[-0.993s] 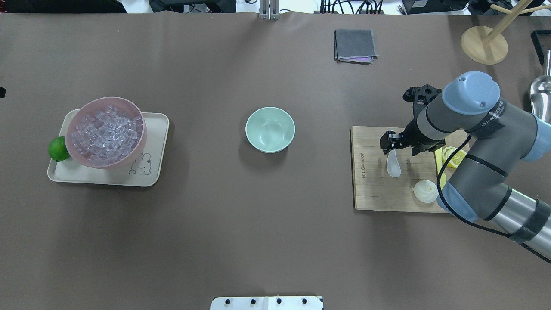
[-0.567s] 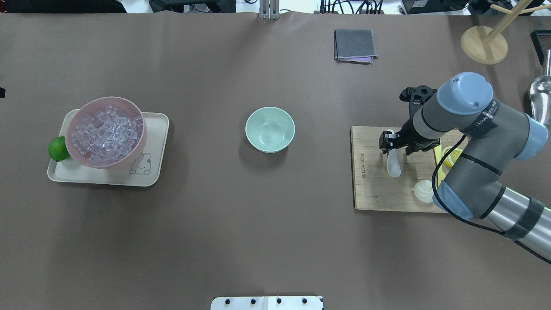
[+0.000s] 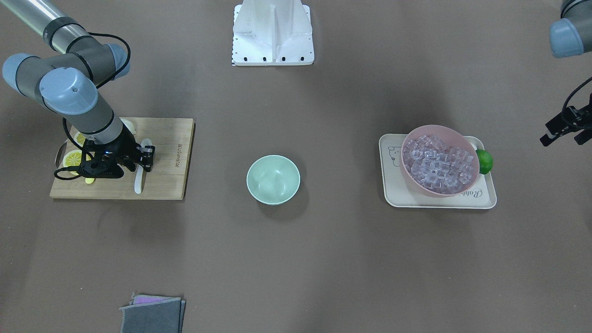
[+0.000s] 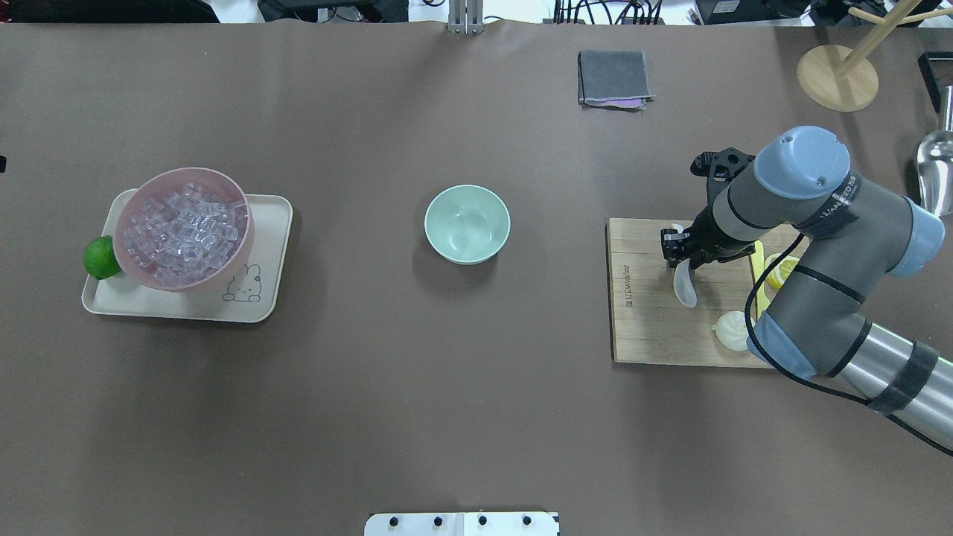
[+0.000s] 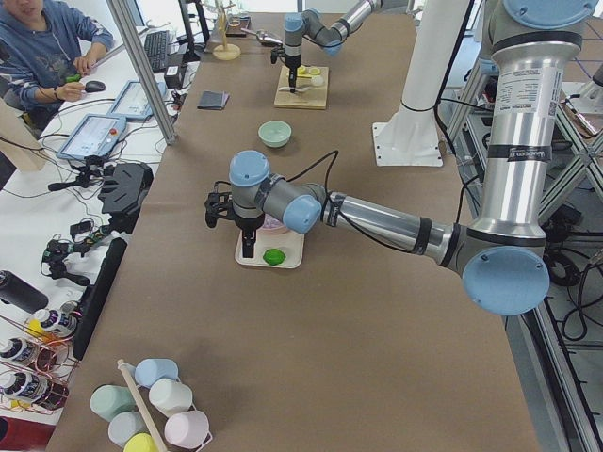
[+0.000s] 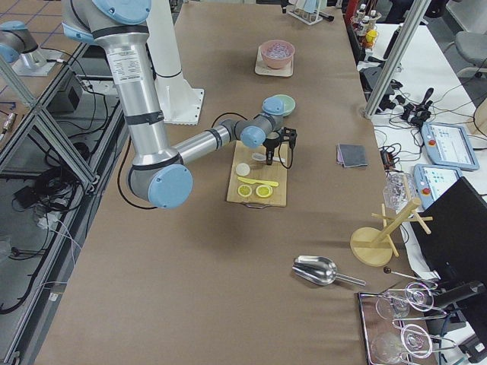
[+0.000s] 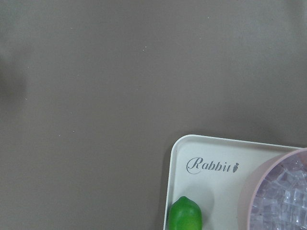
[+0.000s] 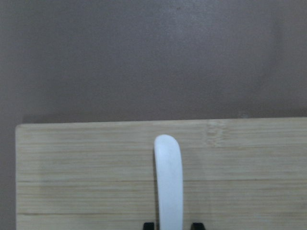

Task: Put spoon and ice into bowl

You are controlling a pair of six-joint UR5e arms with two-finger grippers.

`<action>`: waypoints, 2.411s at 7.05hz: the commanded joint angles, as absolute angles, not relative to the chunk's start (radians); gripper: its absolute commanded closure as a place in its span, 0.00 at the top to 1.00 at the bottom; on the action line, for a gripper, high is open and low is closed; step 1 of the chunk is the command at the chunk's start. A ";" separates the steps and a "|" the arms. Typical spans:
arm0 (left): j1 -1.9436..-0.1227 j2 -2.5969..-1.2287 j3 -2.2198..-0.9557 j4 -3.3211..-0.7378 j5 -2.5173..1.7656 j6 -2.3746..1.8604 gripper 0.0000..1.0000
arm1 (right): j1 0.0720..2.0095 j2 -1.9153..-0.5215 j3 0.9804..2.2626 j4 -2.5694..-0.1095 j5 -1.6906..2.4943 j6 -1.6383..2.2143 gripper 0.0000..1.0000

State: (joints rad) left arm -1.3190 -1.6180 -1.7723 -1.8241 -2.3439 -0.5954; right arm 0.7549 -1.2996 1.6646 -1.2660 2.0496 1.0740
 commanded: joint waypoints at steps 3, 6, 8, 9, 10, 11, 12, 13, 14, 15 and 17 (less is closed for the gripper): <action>-1.316 -1.626 -1.775 -1.825 -2.349 -0.601 0.98 | 0.772 -1.252 1.672 -1.279 2.066 1.095 0.00; -1.238 -1.632 -1.831 -1.825 -2.329 -0.773 0.98 | 0.749 -1.070 1.664 -1.310 2.063 1.509 0.00; -1.180 -1.649 -1.856 -1.825 -2.309 -0.868 0.98 | 0.714 -0.940 1.608 -1.310 1.996 1.740 0.00; -1.133 -1.649 -1.879 -1.825 -2.269 -0.920 0.98 | 0.680 -0.870 1.550 -1.309 1.930 1.805 0.00; -1.103 -1.651 -1.887 -1.825 -2.263 -0.972 0.98 | 0.663 -0.835 1.513 -1.302 1.889 1.851 0.00; -1.070 -1.652 -1.910 -1.825 -2.263 -1.058 0.98 | 0.646 -0.812 1.484 -1.299 1.829 1.896 0.00; -1.051 -1.652 -1.927 -1.825 -2.261 -1.098 0.98 | 0.632 -0.778 1.451 -1.299 1.765 1.954 0.00; -1.022 -1.652 -1.936 -1.825 -2.244 -1.139 0.98 | 0.615 -0.761 1.418 -1.298 1.703 2.004 0.00; -0.978 -1.651 -1.954 -1.822 -2.193 -1.181 0.98 | 0.611 -0.759 1.414 -1.299 1.671 2.031 0.00; -0.960 -1.651 -1.957 -1.824 -2.191 -1.205 0.98 | 0.589 -0.755 1.411 -1.299 1.625 2.074 0.00; -0.931 -1.648 -1.963 -1.824 -2.189 -1.243 0.98 | 0.571 -0.739 1.399 -1.299 1.589 2.076 0.32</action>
